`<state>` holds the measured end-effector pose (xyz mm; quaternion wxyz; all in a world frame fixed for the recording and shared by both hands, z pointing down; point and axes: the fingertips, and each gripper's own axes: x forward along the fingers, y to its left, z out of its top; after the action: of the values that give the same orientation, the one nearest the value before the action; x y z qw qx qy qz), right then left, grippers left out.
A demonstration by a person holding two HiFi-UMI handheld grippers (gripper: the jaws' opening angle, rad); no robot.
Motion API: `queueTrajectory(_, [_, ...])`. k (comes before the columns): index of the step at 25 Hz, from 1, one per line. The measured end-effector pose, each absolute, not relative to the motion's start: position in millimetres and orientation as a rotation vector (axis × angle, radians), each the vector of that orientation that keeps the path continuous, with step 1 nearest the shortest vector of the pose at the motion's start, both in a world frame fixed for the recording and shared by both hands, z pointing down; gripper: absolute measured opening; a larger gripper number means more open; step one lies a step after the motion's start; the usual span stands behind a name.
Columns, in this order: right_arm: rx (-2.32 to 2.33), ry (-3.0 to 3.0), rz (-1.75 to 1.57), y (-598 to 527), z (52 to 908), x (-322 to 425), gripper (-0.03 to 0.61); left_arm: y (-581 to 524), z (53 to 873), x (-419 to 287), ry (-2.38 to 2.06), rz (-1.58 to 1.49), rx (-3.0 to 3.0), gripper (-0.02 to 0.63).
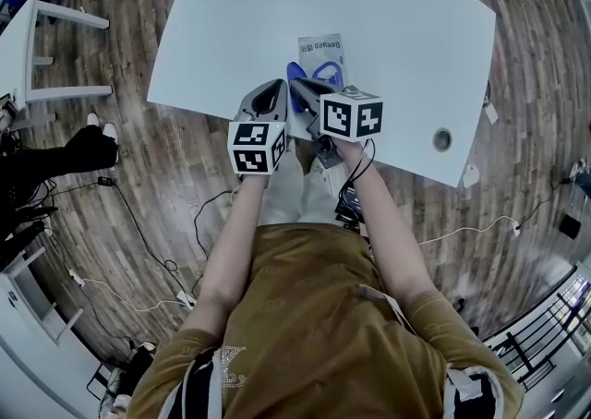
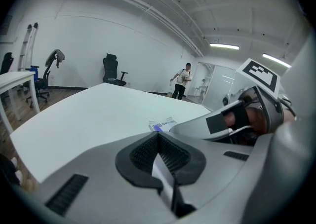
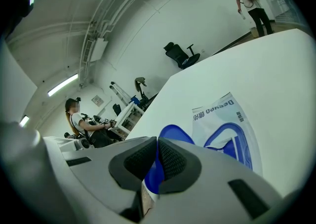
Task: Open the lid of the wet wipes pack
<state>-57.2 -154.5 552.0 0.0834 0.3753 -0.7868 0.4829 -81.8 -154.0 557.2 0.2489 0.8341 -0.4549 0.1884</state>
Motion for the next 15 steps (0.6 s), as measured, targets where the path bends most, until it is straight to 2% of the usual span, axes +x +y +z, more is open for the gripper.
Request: queueTrajectory(15, [1.120,-2.257,1.405,-147,583,-61,0.020,-162,560,-91,-1.245,0.512,2.280,0.002])
